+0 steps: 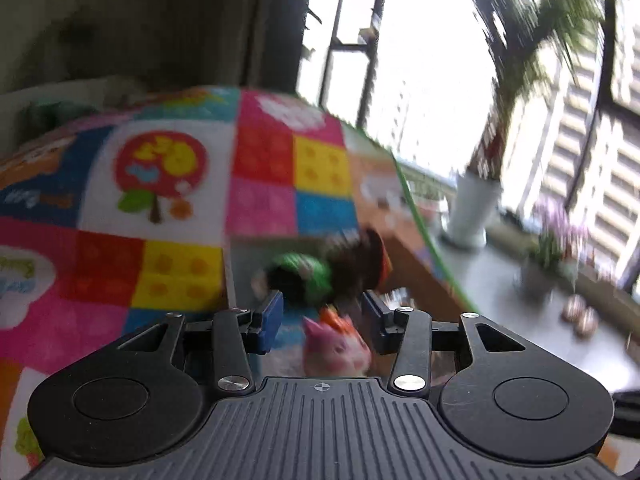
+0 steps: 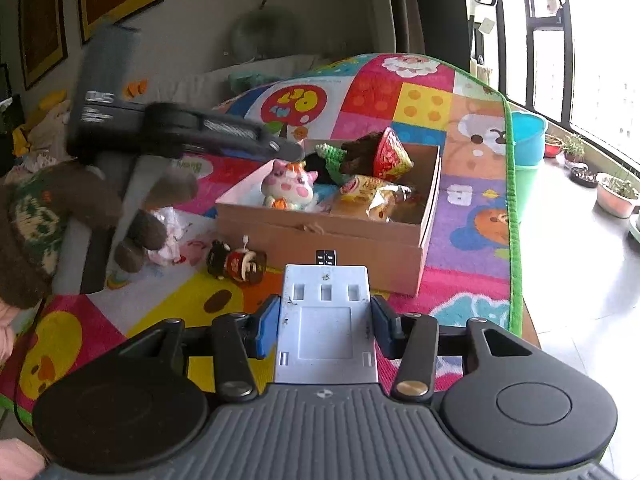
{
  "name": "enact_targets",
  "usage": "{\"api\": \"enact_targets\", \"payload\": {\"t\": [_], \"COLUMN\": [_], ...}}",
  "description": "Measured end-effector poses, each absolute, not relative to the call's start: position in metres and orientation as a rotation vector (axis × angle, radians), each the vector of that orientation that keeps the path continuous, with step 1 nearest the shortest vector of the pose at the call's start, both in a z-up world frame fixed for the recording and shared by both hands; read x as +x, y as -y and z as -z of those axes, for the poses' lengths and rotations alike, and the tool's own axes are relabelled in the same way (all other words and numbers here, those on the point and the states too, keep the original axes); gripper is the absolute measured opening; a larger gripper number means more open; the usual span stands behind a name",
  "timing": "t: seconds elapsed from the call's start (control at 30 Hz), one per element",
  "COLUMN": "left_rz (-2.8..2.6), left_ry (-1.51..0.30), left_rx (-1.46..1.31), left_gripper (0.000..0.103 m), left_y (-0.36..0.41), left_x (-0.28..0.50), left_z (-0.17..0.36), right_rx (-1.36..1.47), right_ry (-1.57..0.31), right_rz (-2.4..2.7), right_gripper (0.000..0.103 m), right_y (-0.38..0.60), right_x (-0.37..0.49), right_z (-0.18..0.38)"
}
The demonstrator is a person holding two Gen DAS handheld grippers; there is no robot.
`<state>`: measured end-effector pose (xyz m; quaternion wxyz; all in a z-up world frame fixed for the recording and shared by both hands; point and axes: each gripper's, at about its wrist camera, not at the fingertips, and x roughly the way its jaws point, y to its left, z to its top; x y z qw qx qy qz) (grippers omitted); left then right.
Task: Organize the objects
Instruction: 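Release the pig figurine into the box while the right gripper carries the white device there, then release the white device into the box with the right gripper while the left gripper approaches the cloth bundle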
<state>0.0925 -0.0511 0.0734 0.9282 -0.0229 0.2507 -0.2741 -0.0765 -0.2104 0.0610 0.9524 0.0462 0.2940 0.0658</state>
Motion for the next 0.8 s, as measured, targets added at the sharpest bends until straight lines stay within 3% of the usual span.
{"api": "enact_targets", "payload": {"t": [0.37,0.43,0.6,0.8], "left_rz": [0.588,0.563,0.497,0.520], "left_ry": [-0.550,-0.567,-0.598,-0.649], "left_rx": [-0.274,-0.278,-0.247,-0.215], "left_gripper": [0.047,0.047,0.047,0.047], "left_y": [-0.010,-0.022,-0.043,-0.039], "left_x": [0.038,0.030,0.020,0.018], "left_z": [-0.054,-0.048,-0.033,-0.017], "right_rx": [0.440,0.481,0.458,0.376], "right_ry": [-0.451,-0.467,-0.449,-0.476], "right_rz": [-0.062,-0.037,0.082,0.101], "right_gripper": [0.048,0.064,0.073,0.073], "right_y": [0.265,0.276,0.288,0.279], "right_x": [-0.001,0.023,0.017,-0.010], "right_z": [-0.105,-0.102,-0.090,-0.073]}}
